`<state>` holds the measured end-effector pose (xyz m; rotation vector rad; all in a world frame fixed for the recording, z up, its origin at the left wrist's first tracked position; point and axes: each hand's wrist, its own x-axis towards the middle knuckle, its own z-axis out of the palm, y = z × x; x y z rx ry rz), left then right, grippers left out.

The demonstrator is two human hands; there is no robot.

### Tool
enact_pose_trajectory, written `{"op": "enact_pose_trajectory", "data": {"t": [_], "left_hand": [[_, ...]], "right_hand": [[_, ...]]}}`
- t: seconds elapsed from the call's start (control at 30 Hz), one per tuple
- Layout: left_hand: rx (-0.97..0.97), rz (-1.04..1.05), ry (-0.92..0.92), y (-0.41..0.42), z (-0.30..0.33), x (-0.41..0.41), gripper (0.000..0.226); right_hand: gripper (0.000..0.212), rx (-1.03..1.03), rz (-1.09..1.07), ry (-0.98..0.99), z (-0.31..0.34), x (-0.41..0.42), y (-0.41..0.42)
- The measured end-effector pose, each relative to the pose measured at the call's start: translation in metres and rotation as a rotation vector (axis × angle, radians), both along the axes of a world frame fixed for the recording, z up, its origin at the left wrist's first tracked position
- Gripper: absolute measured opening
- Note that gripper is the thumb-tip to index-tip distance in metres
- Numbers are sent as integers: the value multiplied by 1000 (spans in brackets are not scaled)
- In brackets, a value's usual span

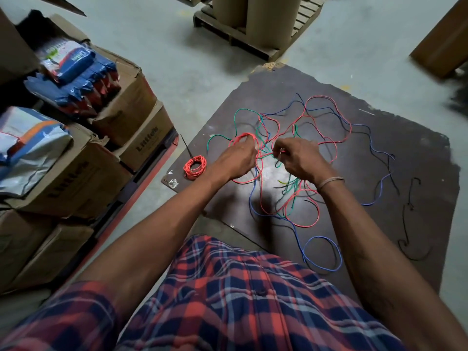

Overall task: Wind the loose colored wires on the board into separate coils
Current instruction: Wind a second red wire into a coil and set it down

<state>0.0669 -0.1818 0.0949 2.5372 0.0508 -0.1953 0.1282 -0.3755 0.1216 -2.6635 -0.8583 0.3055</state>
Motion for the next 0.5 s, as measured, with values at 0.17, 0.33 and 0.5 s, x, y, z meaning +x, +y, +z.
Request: {"op": "enact_pose_trajectory", "data": {"t": [0.17,0.33,0.5], "left_hand": [[-192,-50,188,1,22,-4,59],[-437,-48,221,10,21,-9,31],[-810,1,283,17,30,-21,31]], "right_hand": [[15,-168,-50,-224,-23,4,-7],[17,-181,-45,-223,-44,4,-15],[29,-76,-223,-144,-52,6,-23]]}}
